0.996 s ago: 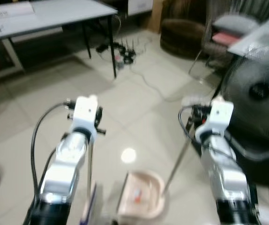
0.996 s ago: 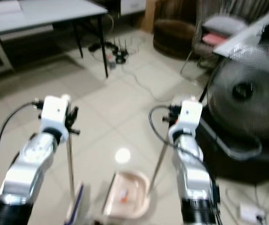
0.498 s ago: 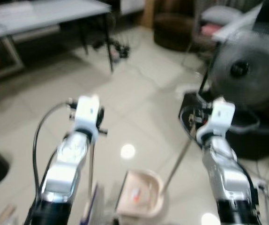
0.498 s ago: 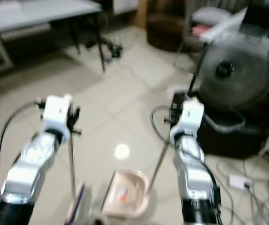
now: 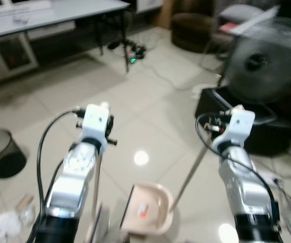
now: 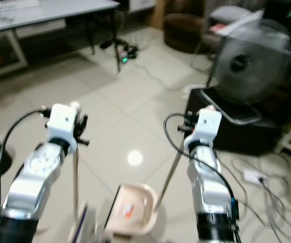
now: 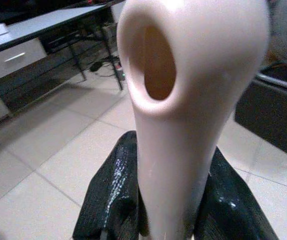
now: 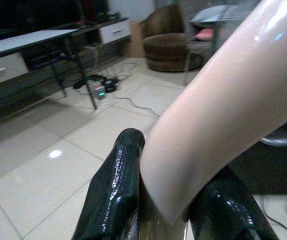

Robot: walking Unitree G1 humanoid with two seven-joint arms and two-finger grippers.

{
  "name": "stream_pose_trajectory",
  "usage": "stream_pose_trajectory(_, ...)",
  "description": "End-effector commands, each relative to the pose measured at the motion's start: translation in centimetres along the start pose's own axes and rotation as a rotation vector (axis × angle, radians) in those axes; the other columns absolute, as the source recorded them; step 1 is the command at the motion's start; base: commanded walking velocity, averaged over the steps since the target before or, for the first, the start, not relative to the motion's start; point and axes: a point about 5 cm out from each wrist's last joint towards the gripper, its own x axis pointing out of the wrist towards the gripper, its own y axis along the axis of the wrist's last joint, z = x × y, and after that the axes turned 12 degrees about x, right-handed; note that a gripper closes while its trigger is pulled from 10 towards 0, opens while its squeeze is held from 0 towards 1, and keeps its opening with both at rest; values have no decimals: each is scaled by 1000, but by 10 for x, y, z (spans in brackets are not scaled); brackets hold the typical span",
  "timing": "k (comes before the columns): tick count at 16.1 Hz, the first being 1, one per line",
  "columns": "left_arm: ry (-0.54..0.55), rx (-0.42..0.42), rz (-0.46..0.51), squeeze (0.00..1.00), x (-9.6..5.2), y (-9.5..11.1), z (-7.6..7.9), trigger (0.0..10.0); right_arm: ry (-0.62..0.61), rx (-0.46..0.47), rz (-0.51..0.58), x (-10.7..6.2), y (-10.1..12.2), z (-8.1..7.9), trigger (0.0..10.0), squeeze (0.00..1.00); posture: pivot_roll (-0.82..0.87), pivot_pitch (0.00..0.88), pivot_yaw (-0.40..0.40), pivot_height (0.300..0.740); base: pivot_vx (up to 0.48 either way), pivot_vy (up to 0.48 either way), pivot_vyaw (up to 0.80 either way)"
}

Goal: Sweep floor

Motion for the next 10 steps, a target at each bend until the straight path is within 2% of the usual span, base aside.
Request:
stream_pose_trajectory(1,12,13,15,0,0,3,-3,10000,18,-3,27,2,7,-5,10000,0,-45,0,-11,740,-304,0,0)
stream_pose_trajectory(4,25,49,36,0,-1,4,-4,10000,27,-2,30,2,7,-6,10000,0,-46,0,-14,740,-289,0,0)
stream_pose_trajectory(5,59,123,69,0,-1,5,-6,10000,35,-2,31,2,8,-8,10000,0,-45,0,-14,740,0,0,0)
stream_pose_trajectory(9,88,88,83,0,-3,5,-7,10000,59,-49,21,1,6,-10,10000,0,-44,0,-16,740,0,0,0)
stream_pose_trajectory(10,94,87,93,0,-3,6,-7,10000,63,-45,20,1,6,-11,10000,0,-44,0,-16,740,0,0,800)
